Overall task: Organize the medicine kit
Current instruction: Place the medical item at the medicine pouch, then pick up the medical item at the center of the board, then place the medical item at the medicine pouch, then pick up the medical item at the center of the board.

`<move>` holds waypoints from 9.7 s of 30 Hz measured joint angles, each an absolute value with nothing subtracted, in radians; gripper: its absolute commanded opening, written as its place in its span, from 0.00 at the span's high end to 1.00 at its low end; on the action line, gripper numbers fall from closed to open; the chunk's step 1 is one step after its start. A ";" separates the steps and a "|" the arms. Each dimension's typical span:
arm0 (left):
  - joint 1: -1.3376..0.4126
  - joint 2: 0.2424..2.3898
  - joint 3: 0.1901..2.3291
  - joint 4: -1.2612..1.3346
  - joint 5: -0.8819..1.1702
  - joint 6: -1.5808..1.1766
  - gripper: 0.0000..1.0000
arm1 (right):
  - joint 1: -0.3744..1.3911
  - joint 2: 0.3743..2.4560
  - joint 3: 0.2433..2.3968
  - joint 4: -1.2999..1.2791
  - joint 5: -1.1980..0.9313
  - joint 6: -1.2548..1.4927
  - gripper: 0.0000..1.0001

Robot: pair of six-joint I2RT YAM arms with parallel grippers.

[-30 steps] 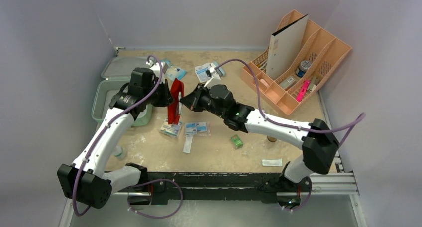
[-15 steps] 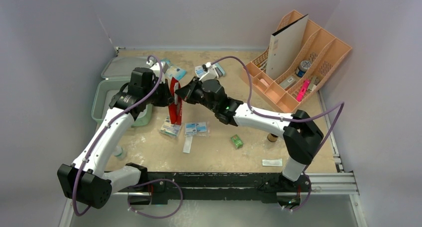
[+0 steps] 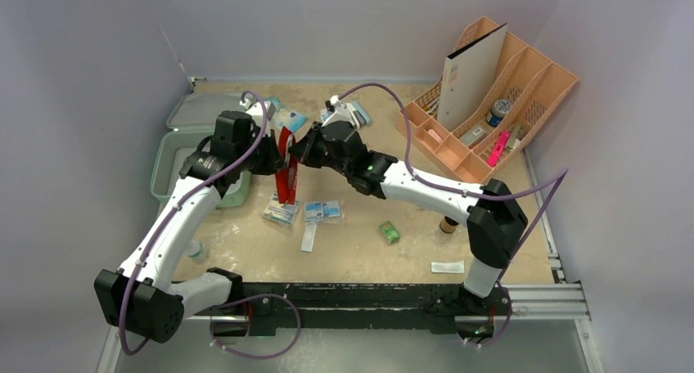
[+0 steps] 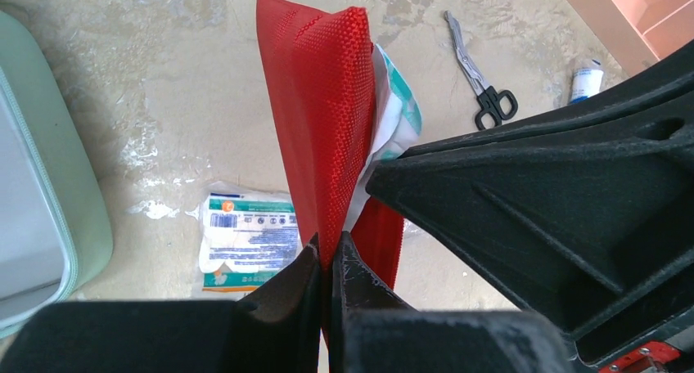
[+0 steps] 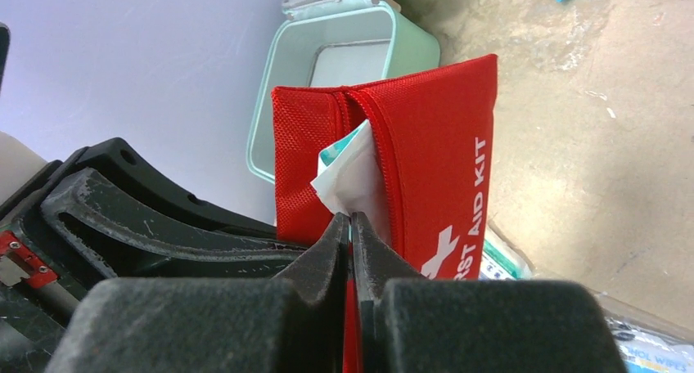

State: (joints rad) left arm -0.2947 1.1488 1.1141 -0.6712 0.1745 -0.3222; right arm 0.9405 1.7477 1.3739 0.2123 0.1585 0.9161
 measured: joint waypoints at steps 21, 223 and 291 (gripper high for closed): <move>-0.295 1.146 1.114 -0.676 0.119 -0.322 1.00 | 0.958 1.740 1.441 0.004 0.104 0.846 0.68; -0.218 1.104 1.081 -0.624 0.220 -0.356 1.00 | 0.985 1.284 1.155 -0.943 0.484 1.226 0.48; -0.218 1.089 1.081 -0.624 0.223 -0.356 1.00 | 0.874 1.398 0.727 -0.933 0.423 1.672 1.00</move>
